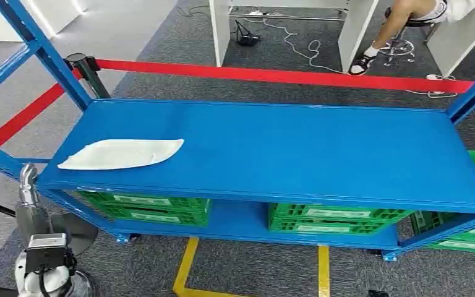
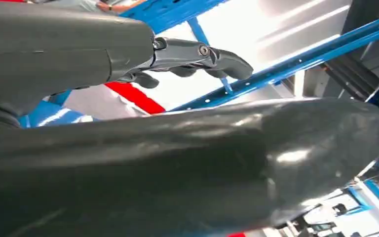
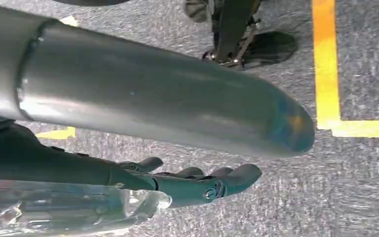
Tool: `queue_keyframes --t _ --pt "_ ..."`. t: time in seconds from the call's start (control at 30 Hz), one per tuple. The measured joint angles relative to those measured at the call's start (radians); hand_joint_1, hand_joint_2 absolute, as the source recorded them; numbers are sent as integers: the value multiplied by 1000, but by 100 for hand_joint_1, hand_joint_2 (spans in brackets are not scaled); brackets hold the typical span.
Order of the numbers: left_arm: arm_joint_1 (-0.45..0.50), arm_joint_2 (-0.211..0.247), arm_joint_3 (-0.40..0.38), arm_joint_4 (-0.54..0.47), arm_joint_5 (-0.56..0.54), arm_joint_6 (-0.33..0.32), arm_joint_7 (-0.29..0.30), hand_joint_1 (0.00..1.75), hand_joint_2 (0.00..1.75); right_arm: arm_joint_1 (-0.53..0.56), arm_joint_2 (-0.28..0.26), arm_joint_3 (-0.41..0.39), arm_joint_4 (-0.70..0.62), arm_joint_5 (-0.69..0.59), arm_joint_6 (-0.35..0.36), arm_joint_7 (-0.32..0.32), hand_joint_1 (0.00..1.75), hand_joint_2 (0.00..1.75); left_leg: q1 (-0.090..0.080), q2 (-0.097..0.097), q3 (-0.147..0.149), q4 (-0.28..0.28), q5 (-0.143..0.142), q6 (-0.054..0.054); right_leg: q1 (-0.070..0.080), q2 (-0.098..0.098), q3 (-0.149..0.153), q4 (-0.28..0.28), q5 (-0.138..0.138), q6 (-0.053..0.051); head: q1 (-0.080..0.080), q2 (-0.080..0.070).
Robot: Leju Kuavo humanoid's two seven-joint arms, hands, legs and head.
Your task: Take the parts from the cabinet and place them on the table.
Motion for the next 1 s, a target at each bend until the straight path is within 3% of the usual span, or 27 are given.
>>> queue_keyframes --t 0.03,0.07,0.17,0.23,0.27,0.33,0.37,0.4,0.43,0.47,0.5,0.53,0.57,0.67,0.73,0.77,0.87,0.9,0.93,1.0 --pt "0 0 0 0 0 0 0 0 0 0 0 0 0 0 2 0 0 0 1 3 26 -71 37 2 0 1 5 0 -6 6 -1 0" --pt "0 -1 -1 0 0 0 0 0 0 -2 -1 0 0 1 2 0 0 0 -2 3 47 -107 16 2 8 4 0 7 -18 15 -2 0" --pt "2 -3 -1 0 1 1 0 0 0 -2 -2 0 0 5 2 4 0 0 -5 -1 45 -108 4 22 6 2 4 -10 -20 30 2 0" --pt "2 -3 -1 -2 1 2 0 0 0 -2 -6 0 0 8 2 5 0 0 3 -2 60 -117 4 36 6 -3 11 6 -33 43 5 0" --pt "0 -4 -1 -2 1 2 0 0 0 -3 -5 0 0 9 3 5 0 0 4 -1 64 -117 -1 44 5 -5 -18 62 -63 45 12 0" --pt "2 -6 -2 -2 1 2 0 0 0 -3 -6 0 0 12 3 6 0 0 1 0 70 -117 -8 52 4 -5 -112 227 -128 49 11 0" --pt "2 -6 -2 -2 1 2 0 0 0 -1 -6 0 0 13 3 8 0 0 0 0 73 -117 -13 53 4 -5 -153 290 -146 50 11 0" --pt "4 -6 -2 -2 1 2 0 0 0 1 -6 0 0 15 3 11 0 0 -1 -1 78 -117 -17 52 4 -5 -178 316 -141 50 12 0" --pt "4 -6 -2 -2 1 2 0 0 0 2 -6 0 0 16 3 14 0 0 -1 -3 86 -117 -23 51 4 -5 -178 290 -105 50 11 0" --pt "5 -6 -2 -2 1 2 0 0 0 3 -6 0 0 18 2 14 0 0 -1 -3 97 -117 -30 49 4 -5 -154 221 -49 48 13 0" --pt "4 -6 -2 -2 1 3 0 0 0 2 -7 0 0 18 2 14 0 0 0 -4 110 -117 -38 45 4 -6 -114 122 14 45 12 0" --pt "4 -6 -2 -2 1 3 0 0 0 2 -8 0 0 19 2 15 0 0 0 -4 118 -117 -47 41 4 -7 -81 40 59 43 13 0" --pt "3 -6 -2 -2 1 3 0 0 0 1 -9 0 0 19 2 15 0 0 -8 -4 121 -113 -55 33 7 -6 -65 15 47 40 13 0" --pt "3 -6 -2 -3 1 6 0 0 0 2 -11 0 0 24 0 17 0 0 -4 -5 127 -125 -56 22 12 -4 -62 12 44 23 10 0" --pt "4 -6 -2 -5 1 6 0 0 0 1 -11 0 -1 27 -1 17 0 0 -5 -3 136 -130 -66 8 3 -3 -49 2 43 9 10 0" --pt "2 -7 -4 -8 1 6 0 0 0 0 -11 0 -1 29 -1 16 0 0 -6 -1 127 -98 -82 3 2 -3 -42 -1 38 3 3 0" --pt "3 -5 -4 -8 1 7 0 0 0 -2 -13 0 -1 30 -2 16 0 0 -3 0 -12 133 -168 -3 3 -4 -35 -1 27 -6 0 0" --pt "6 -5 -4 -8 1 8 0 0 0 -1 -13 0 -1 31 -2 17 0 0 -3 0 -51 181 -168 -2 4 -4 -32 -1 23 -8 0 0" --pt "8 -5 -4 -8 1 8 0 0 0 -1 -13 0 -1 32 -2 17 0 0 -3 0 -60 175 -141 0 5 -3 -26 -1 19 -8 0 0" --pt "8 -5 -4 -8 1 8 0 0 0 2 -13 0 0 34 -2 19 0 0 -5 0 -17 47 -33 9 6 -1 -8 -1 8 -5 0 0"
